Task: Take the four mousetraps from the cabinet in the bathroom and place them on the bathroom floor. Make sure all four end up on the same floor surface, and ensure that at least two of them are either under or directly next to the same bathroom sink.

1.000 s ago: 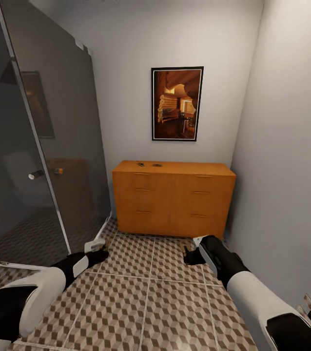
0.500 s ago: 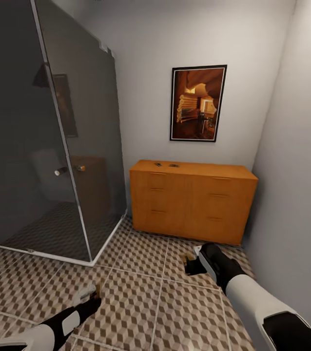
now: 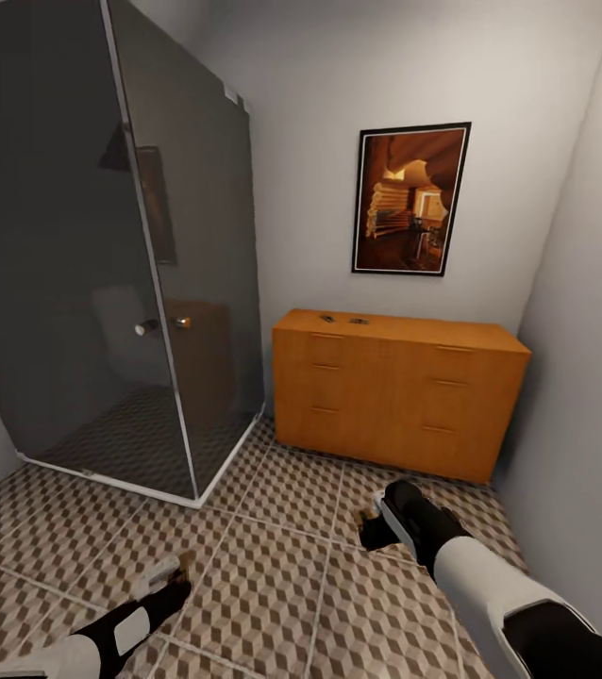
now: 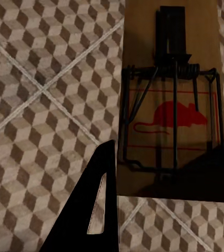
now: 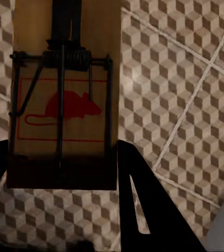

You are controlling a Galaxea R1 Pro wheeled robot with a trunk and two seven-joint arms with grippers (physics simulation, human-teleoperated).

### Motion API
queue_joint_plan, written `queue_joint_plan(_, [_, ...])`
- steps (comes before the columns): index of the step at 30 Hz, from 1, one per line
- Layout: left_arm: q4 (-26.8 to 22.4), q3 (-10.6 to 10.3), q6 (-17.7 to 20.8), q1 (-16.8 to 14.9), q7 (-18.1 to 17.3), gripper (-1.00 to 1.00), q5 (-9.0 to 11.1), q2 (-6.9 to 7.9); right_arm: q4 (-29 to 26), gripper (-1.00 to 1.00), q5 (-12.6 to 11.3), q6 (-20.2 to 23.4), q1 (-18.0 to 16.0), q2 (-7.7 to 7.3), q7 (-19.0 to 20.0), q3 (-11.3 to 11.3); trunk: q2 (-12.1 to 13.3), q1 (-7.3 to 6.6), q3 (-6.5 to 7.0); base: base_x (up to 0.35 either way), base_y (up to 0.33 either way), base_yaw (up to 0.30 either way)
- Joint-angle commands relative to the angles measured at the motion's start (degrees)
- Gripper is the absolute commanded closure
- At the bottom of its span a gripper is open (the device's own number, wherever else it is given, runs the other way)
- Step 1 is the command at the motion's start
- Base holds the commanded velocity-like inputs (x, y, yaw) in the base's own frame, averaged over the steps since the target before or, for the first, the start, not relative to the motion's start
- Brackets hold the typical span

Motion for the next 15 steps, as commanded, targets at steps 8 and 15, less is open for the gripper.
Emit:
queue_joint_plan(8, [0.0, 0.1, -0.1, 0.0, -0.1, 1.0, 0.1, 0.01, 3.2, 1.0, 1.3, 0.5, 0.0, 4.61, 0.1, 4.8, 0.0, 0.0, -0.06, 0.0, 0.0, 0.289])
queue_joint_plan(15, [0.0, 0.2, 0.0, 0.0, -0.2, 1.0, 0.1, 0.17, 3.4, 1.0, 1.3, 0.5, 0.0, 4.73, 0.1, 5.0, 0.0, 0.0, -0.06, 0.0, 0.0, 0.291])
